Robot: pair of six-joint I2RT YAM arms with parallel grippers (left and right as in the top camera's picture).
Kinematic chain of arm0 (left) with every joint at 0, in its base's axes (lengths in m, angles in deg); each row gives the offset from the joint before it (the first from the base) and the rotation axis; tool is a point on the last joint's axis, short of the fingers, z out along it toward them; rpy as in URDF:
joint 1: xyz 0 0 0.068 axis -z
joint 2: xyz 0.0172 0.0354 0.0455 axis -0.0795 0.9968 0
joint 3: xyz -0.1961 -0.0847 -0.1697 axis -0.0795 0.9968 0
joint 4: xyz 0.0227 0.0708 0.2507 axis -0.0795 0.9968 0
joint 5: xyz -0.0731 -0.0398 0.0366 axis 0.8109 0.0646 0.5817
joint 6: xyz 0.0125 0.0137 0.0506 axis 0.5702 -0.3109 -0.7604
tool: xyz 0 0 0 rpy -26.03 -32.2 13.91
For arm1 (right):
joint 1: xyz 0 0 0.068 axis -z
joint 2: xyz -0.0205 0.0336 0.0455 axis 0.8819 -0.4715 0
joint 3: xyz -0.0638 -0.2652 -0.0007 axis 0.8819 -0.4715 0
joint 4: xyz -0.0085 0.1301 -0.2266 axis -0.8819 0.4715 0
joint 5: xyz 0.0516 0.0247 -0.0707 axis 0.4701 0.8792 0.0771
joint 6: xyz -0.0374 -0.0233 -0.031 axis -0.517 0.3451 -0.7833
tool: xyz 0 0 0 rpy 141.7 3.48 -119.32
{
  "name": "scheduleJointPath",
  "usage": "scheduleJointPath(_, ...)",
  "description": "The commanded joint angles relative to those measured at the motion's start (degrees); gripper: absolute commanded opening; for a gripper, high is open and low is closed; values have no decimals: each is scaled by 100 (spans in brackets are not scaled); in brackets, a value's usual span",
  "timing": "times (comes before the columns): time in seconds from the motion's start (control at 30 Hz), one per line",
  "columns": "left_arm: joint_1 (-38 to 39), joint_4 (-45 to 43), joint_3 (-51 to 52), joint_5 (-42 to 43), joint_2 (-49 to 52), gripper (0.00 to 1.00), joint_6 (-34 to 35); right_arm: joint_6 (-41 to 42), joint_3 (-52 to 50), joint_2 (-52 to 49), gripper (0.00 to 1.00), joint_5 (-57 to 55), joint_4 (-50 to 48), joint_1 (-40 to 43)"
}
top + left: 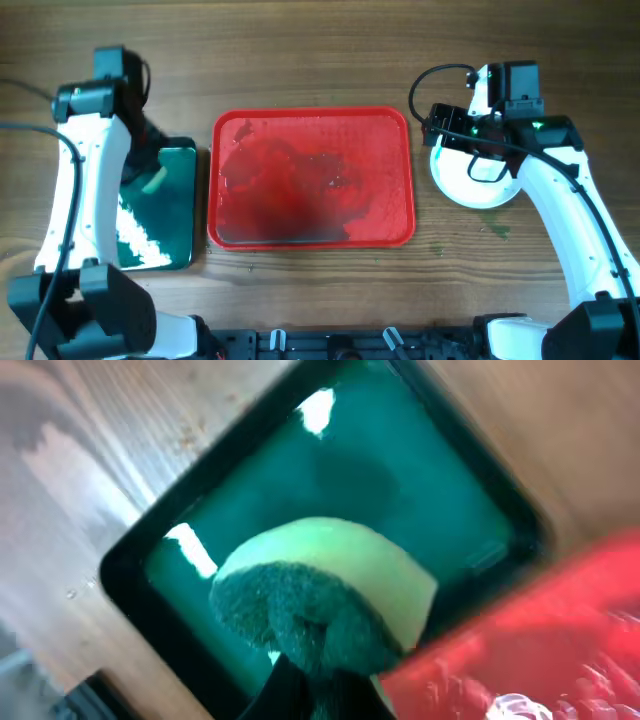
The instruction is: Clean dirty plates on tray and stack at the side
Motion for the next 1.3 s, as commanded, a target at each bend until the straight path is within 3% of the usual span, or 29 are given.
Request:
scheduleJointPath(0.0, -520, -968, 940, -114, -9, 4, 304, -190, 81, 33, 99, -184, -7, -9)
scheduleJointPath(0.13, -780, -2074, 1825, 85, -7, 5, 243, -256, 79, 28, 100, -184, 7, -9)
scheduleJointPath(0.17, -778, -2218, 1958, 109, -7, 9, 240, -258, 79, 28, 100, -184, 2, -9)
scheduleJointPath(0.23, -774, -2247, 2009, 334, 2, 22, 214, -256, 79, 28, 100, -184, -2, -9)
scheduleJointPath(0.37, -774, -2378, 1961, 852, -7, 61, -369, -258, 79, 31, 100, -181, 0, -9)
scheduleJointPath(0.6, -658, -962, 192, 1032, -844, 66, -533, -431, 393, 459, 100, 212, 184, -9)
scheduleJointPath(0.67, -555, -898, 131, 1032, -1174, 100, -531, -540, 553, 782, 100, 212, 385, -9)
scheduleJointPath(0.97, -476, -903, 131, 1032, -1523, 100, -531, -529, 791, 3228, 100, 85, 1438, -9)
scheduleJointPath(1.03, -476, -903, 131, 1032, -1523, 100, -531, -208, 791, 3744, 100, 83, 1438, -9)
scheduleJointPath(1.1, -476, -905, 131, 1029, -1523, 100, -531, 101, 791, 4000, 100, 81, 1475, -9)
scheduleJointPath(1.27, -476, -903, 131, 1032, -1523, 100, -531, -289, 776, 4188, 100, -426, 1631, -9)
